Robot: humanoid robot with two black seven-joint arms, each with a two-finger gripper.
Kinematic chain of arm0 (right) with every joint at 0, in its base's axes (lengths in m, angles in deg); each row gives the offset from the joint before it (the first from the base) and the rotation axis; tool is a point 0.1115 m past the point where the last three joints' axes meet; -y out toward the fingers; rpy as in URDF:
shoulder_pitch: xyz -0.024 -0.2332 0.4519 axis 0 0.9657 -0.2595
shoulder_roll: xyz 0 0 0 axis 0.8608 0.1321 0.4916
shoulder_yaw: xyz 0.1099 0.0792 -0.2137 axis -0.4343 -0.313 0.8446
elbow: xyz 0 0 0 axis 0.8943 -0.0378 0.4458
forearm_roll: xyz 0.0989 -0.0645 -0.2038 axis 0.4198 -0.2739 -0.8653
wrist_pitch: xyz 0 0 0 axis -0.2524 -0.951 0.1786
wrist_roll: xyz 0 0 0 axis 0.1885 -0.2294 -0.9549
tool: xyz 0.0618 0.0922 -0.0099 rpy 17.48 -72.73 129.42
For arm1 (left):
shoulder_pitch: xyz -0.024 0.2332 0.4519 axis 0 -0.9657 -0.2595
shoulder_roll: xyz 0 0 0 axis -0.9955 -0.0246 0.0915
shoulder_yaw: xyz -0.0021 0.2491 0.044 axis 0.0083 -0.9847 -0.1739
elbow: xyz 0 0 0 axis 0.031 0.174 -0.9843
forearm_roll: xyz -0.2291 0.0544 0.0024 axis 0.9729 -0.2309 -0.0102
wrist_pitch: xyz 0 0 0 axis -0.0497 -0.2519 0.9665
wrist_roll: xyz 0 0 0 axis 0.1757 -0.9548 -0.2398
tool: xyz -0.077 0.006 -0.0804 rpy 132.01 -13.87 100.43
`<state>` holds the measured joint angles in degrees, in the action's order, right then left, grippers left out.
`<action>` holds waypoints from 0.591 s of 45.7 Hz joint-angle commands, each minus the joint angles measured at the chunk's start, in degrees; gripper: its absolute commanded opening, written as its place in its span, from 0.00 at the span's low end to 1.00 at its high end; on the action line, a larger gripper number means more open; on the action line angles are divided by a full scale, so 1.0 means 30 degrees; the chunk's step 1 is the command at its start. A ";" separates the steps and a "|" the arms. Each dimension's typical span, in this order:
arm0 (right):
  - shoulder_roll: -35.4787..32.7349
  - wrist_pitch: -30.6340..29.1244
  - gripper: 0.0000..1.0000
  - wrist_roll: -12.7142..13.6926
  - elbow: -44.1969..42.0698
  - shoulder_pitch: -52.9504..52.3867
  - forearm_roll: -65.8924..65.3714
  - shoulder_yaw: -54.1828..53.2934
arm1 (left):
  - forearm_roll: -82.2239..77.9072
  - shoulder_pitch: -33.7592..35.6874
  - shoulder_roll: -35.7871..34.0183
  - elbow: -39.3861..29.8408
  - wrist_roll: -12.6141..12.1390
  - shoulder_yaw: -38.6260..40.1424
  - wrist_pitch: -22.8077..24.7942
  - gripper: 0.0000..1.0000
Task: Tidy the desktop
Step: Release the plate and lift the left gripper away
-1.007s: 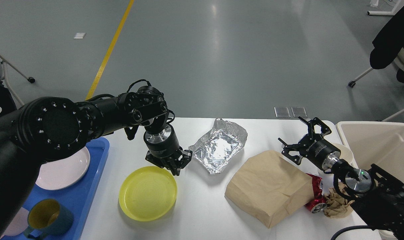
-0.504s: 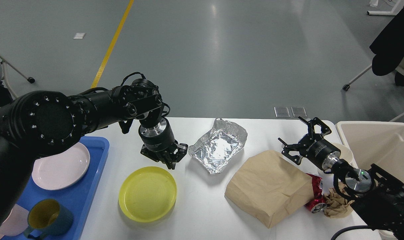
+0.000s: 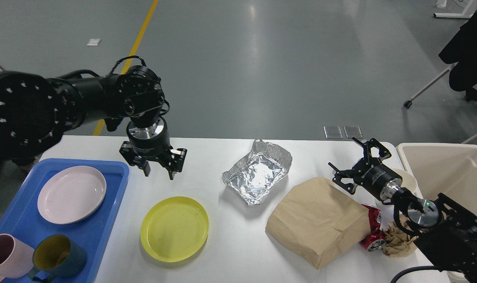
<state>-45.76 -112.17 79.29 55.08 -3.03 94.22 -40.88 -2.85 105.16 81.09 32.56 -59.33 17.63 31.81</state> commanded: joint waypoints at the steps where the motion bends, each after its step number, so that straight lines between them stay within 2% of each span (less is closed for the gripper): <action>1: 0.0000 0.0000 1.00 -0.0001 0.0000 0.0016 0.0001 0.0000 | -0.0001 0.1122 -0.1378 -0.0458 -0.0010 -0.2117 -0.0002 0.97; 6: 0.0000 0.0000 1.00 -0.0001 0.0000 0.0016 0.0001 0.0000 | -0.0001 0.1943 -0.2081 -0.0487 0.0019 -0.4228 -0.0002 0.97; 10: 0.0000 0.0000 1.00 -0.0001 0.0000 -0.0013 0.0001 0.0000 | -0.0001 0.2032 -0.2375 -0.0662 -0.0010 -0.4817 -0.0002 0.97; 16: 0.0000 0.0000 1.00 -0.0001 0.0000 -0.0013 0.0001 0.0000 | -0.0001 0.1768 -0.2113 -0.0897 -0.0010 -0.4583 -0.0002 0.97; 19: 0.0000 0.0000 1.00 -0.0001 0.0000 -0.0013 0.0001 0.0000 | 0.0057 0.1709 -0.1937 -0.0897 0.0312 -0.4174 -0.0002 0.96; 27: 0.0000 0.0000 1.00 -0.0001 0.0000 0.0016 -0.0028 0.0000 | 0.0321 0.1505 0.0230 -0.1540 0.0312 -0.2300 -0.0002 0.96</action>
<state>-45.76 -112.17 79.29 55.08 -3.02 94.23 -40.88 -2.25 110.27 78.07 29.44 -58.41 7.43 31.81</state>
